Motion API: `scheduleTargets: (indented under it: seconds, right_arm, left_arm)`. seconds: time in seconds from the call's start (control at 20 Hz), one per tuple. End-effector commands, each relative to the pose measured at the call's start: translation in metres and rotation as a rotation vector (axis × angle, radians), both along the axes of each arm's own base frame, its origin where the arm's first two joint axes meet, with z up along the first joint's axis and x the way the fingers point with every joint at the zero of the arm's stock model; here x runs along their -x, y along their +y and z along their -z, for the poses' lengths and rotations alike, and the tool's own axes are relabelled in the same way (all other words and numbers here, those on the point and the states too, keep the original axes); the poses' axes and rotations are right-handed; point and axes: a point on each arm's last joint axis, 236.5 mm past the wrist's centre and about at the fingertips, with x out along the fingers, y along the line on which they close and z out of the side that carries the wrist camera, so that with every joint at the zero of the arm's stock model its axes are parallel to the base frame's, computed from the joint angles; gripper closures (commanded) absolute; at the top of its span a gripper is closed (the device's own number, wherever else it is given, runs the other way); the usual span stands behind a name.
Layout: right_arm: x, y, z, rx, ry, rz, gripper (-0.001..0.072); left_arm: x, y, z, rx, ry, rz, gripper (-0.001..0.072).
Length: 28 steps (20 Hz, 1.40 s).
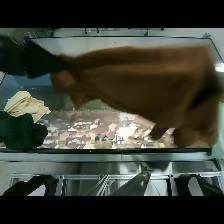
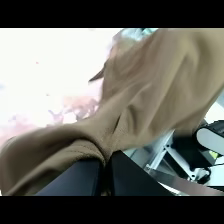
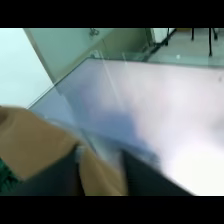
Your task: Fold the shirts.
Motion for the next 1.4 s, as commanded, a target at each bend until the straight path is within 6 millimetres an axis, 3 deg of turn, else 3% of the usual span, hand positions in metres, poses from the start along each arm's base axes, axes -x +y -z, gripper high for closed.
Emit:
scheduleTargets:
  seconds: [0.0, 0.1, 0.2, 0.25, 0.3, 0.4, 0.5, 0.6, 0.7, 0.8, 1.0, 1.3, 1.35]
  right_arm:
    - [-0.01, 0.003, 0.106, -0.062, 0.307, -0.067, 0.0235]
    - [-0.013, -0.009, 0.191, -0.083, 0.55, -0.024, 0.0232]
    - [0.003, -0.01, 0.253, -0.093, 0.74, -0.038, 0.0234]
    - [0.01, -0.008, 0.269, -0.111, 0.798, -0.052, 0.0255]
    - [0.017, -0.007, 0.284, -0.11, 0.846, -0.054, 0.0334]
    - [0.028, -0.023, 0.314, -0.052, 0.952, 0.013, 0.0348]
    - [0.039, -0.065, 0.349, 0.053, 1.086, 0.198, 0.0333]
    - [0.052, -0.112, 0.374, 0.087, 1.215, 0.444, 0.0169]
    - [0.07, -0.13, 0.391, 0.049, 1.328, 0.578, 0.0172]
    - [0.083, -0.124, 0.402, 0.016, 1.38, 0.581, 0.0214]
    - [0.086, -0.095, 0.422, -0.096, 1.399, 0.52, 0.0213]
    - [0.078, -0.054, 0.449, -0.286, 1.426, 0.364, 0.0217]
    - [0.072, -0.05, 0.45, -0.314, 1.409, 0.339, 0.0342]
  left_arm:
    - [0.002, 0.001, 0.105, -0.033, 0.3, 0.005, 0.0683]
    - [0.017, 0.004, 0.167, -0.051, 0.511, 0.007, 0.0677]
    - [0.038, 0.01, 0.211, -0.061, 0.706, 0.021, 0.0284]
    - [0.047, 0.014, 0.226, -0.061, 0.786, 0.025, 0.0126]
    - [0.056, 0.017, 0.238, -0.059, 0.855, 0.028, -0.0013]
    - [0.067, 0.028, 0.254, -0.04, 0.954, 0.025, -0.001]
    - [0.063, 0.041, 0.262, -0.006, 0.971, -0.009, -0.001]
    - [0.037, 0.06, 0.267, 0.026, 0.919, -0.114, -0.0004]
    - [0.002, 0.083, 0.269, 0.046, 0.834, -0.244, -0.0004]
    - [-0.025, 0.1, 0.268, 0.054, 0.763, -0.333, -0.0003]
    - [-0.044, 0.106, 0.261, 0.053, 0.729, -0.331, -0.0002]
    - [-0.058, 0.089, 0.298, 0.035, 0.836, -0.25, -0.0004]
    - [-0.062, 0.088, 0.304, 0.032, 0.849, -0.243, -0.0004]
